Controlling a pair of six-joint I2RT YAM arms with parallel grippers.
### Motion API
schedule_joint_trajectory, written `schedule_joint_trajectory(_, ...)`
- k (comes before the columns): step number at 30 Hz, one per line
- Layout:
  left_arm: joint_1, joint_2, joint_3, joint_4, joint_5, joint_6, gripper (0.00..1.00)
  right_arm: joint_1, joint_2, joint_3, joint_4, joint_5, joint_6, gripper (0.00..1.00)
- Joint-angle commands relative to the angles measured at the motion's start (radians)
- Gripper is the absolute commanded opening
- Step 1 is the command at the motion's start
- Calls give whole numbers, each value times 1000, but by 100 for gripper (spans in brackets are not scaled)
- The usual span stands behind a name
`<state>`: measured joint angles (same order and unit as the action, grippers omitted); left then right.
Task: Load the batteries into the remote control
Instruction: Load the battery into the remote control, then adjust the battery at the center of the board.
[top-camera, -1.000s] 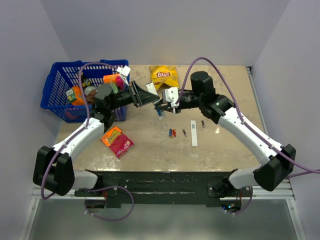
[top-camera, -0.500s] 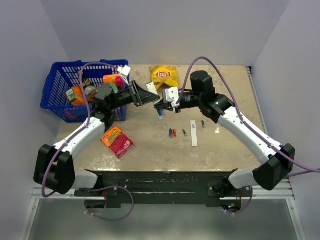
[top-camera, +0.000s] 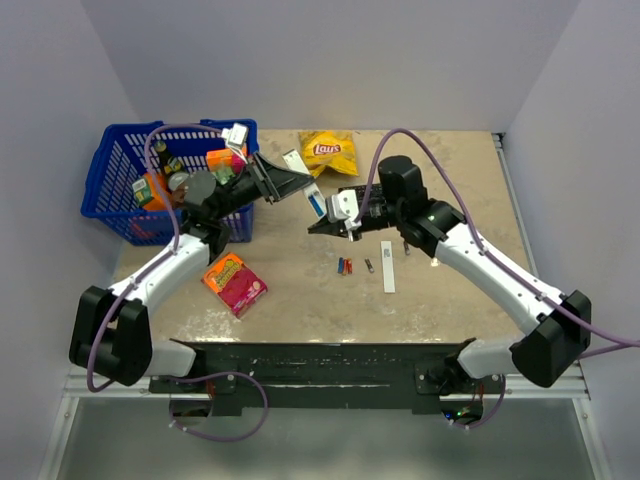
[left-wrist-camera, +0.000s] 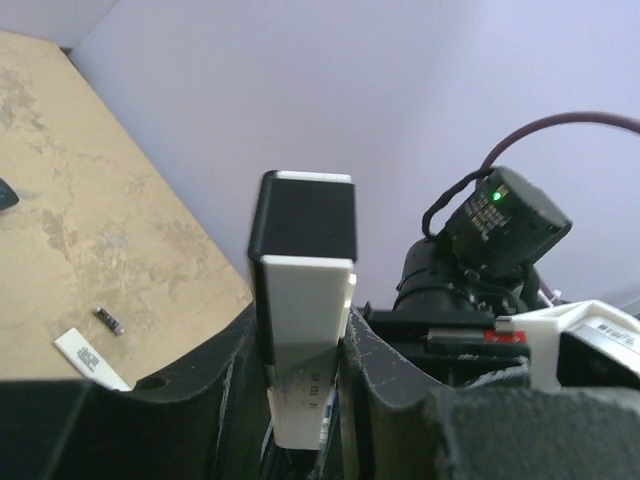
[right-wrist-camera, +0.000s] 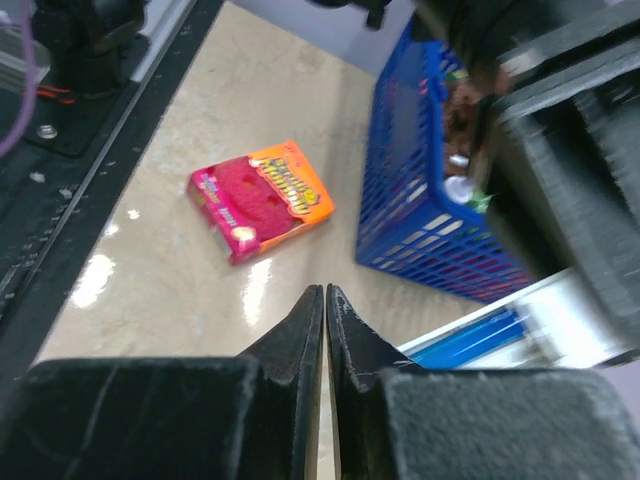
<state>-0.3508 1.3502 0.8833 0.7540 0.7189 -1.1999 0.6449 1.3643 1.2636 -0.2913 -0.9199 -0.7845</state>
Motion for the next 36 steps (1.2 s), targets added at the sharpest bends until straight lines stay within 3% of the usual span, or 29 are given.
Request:
schedule_joint_trajectory(1,12,-37,28,188,7,-83,0,-16,-4,-46,-40,26,44,8)
schedule_joint_trajectory(6,12,-59,19,44,7,80,0,-14,-45,-15,4,6,111,15)
schedule_joint_trajectory(7,12,-63,20,-47,-2,164,0,-16,-57,-16,21,6,128,26)
schedule_joint_trajectory(11,12,-95,19,-238,-91,350,0,-16,-120,-50,141,73,295,43)
schedule_joint_trajectory(15,12,-140,16,-409,-229,497,0,-16,-142,-66,152,182,436,59)
schedule_joint_trajectory(19,13,-197,-7,-548,-378,595,0,-14,-145,-76,112,411,621,73)
schedule_joint_trajectory(22,12,-232,-39,-561,-430,609,0,-14,-127,-90,29,595,760,72)
schedule_joint_trajectory(28,12,-263,-87,-519,-377,609,0,-10,-64,-151,-38,763,976,69)
schedule_joint_trajectory(36,12,-301,-129,-507,-332,635,0,70,151,-60,-187,970,1099,62)
